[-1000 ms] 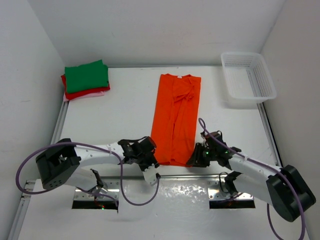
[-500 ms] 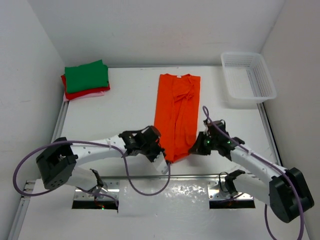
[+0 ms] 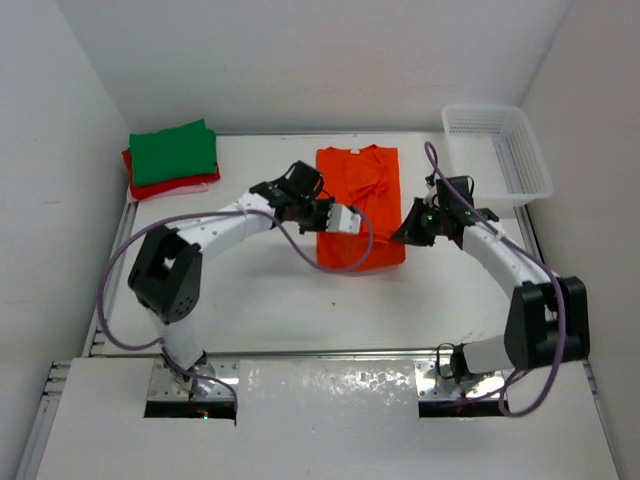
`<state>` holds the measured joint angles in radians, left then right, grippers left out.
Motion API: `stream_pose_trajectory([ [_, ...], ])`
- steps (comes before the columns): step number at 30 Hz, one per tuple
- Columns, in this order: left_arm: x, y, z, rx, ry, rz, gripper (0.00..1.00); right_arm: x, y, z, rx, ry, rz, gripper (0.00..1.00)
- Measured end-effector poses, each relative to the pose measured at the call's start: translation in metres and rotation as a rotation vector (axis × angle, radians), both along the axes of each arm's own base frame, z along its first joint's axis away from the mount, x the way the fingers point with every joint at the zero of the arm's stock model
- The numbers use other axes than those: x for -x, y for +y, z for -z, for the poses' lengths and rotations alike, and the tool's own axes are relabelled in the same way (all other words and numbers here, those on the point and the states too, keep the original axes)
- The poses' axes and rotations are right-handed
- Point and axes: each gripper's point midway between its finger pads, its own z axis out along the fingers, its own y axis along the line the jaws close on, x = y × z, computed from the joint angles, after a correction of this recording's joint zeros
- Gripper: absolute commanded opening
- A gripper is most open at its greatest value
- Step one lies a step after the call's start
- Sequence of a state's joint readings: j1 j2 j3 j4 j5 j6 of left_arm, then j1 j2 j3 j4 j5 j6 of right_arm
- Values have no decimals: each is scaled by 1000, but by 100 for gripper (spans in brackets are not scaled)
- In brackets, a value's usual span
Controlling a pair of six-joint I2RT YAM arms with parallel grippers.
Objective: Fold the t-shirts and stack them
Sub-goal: Fold the folded rectangular tshirt in 1/3 of the way
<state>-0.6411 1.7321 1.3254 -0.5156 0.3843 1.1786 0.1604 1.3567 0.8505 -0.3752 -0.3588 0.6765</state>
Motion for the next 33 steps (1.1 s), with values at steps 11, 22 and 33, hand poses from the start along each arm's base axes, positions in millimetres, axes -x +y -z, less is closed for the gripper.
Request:
stream_pose_trajectory([
  [11,-99,7,2,51,25,-231,0,-84,-21,8,33,37,33,0],
  [22,-123,14,26,66,53,-340,0,-136,-22,38,52,90,16,0],
  [33,-153,20,52,95,40,-471,20,-168,-32,75,67,142,25,24],
])
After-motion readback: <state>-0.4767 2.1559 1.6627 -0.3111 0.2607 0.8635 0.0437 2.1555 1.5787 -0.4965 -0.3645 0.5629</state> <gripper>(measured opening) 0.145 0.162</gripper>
